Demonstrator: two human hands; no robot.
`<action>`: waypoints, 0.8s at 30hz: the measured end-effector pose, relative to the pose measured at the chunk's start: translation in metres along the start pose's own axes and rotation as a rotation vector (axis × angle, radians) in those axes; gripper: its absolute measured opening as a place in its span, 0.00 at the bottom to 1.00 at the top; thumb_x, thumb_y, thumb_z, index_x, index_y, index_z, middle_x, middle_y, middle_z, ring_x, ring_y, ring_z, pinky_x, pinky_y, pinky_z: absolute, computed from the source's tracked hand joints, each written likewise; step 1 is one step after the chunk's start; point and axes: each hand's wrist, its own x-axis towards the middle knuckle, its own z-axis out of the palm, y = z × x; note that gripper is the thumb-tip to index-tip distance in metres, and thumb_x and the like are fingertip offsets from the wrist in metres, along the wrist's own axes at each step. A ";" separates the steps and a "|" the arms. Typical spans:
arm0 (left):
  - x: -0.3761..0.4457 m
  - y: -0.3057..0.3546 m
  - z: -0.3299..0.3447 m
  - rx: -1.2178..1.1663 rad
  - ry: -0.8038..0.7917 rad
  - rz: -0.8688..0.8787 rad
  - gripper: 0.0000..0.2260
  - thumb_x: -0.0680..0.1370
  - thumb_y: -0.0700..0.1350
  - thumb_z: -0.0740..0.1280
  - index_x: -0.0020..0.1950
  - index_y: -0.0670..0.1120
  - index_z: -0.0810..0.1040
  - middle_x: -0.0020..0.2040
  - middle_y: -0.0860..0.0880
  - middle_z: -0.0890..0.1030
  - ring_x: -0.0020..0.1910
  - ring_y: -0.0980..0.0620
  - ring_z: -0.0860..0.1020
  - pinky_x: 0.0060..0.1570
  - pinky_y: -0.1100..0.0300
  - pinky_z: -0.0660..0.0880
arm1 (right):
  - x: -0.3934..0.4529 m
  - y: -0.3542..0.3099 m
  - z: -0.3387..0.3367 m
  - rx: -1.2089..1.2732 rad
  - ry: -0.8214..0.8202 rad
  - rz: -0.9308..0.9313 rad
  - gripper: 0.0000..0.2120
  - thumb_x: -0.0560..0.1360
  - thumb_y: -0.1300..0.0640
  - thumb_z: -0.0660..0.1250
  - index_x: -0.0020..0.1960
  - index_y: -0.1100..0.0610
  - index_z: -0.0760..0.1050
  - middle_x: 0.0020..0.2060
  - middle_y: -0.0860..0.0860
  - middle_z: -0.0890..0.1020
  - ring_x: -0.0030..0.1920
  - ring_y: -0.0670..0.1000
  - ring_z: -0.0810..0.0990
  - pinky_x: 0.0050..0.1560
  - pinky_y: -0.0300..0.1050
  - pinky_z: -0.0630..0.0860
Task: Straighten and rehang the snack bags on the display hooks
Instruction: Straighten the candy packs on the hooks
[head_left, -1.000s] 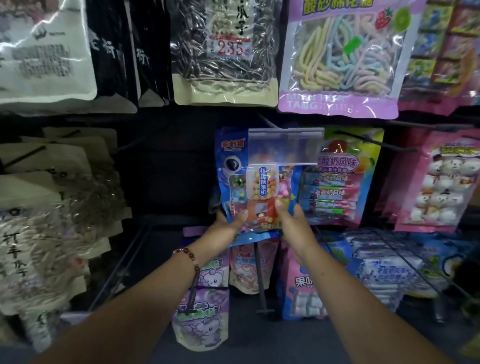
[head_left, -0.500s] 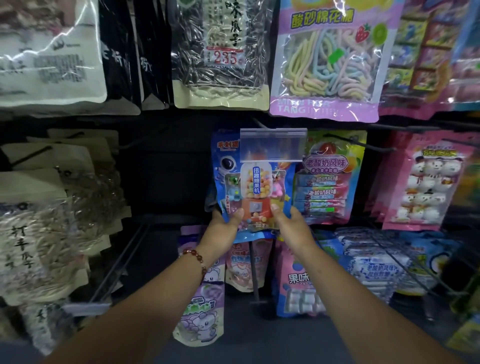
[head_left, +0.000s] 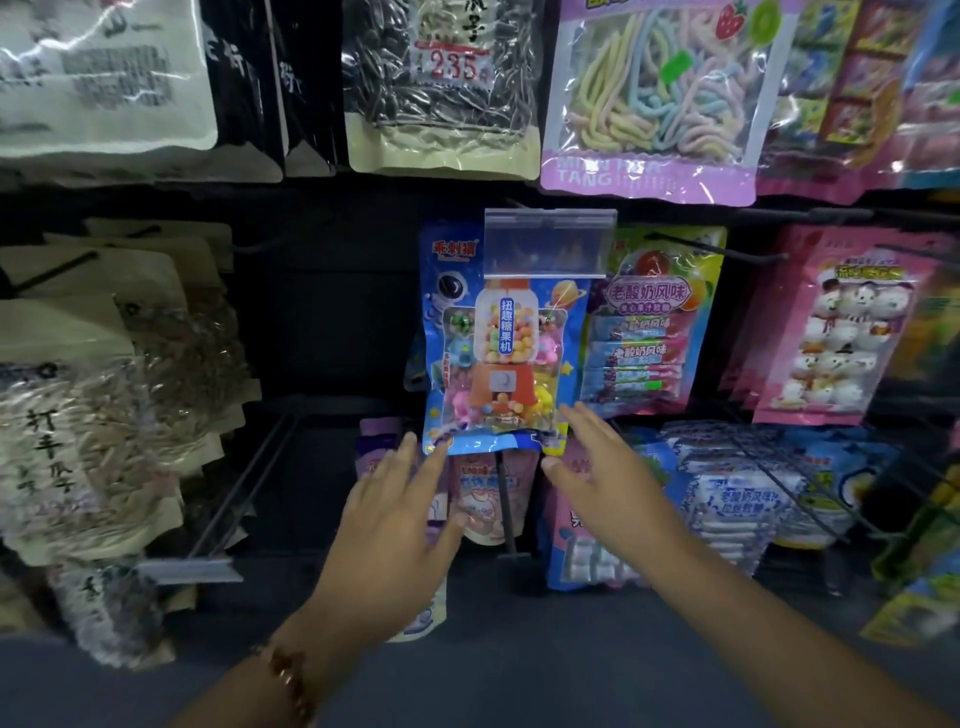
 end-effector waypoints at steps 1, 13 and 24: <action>-0.010 -0.001 0.001 0.062 -0.003 0.044 0.33 0.76 0.65 0.47 0.79 0.55 0.52 0.80 0.49 0.53 0.78 0.47 0.56 0.74 0.49 0.55 | -0.007 -0.005 0.001 -0.058 -0.025 -0.045 0.31 0.80 0.46 0.62 0.79 0.46 0.53 0.78 0.44 0.52 0.78 0.47 0.50 0.77 0.53 0.56; -0.076 -0.050 0.047 0.310 -0.210 0.112 0.32 0.68 0.60 0.66 0.70 0.50 0.70 0.67 0.42 0.76 0.62 0.36 0.78 0.56 0.40 0.77 | -0.072 -0.027 0.050 -0.447 -0.294 -0.200 0.33 0.81 0.41 0.57 0.79 0.42 0.44 0.79 0.44 0.41 0.78 0.51 0.36 0.71 0.44 0.32; -0.096 -0.085 0.061 0.376 -0.270 0.042 0.44 0.59 0.59 0.79 0.71 0.50 0.66 0.66 0.41 0.77 0.62 0.38 0.78 0.55 0.42 0.77 | -0.097 -0.035 0.135 -0.318 -0.475 -0.186 0.35 0.81 0.43 0.58 0.79 0.44 0.41 0.79 0.45 0.39 0.78 0.50 0.36 0.72 0.43 0.35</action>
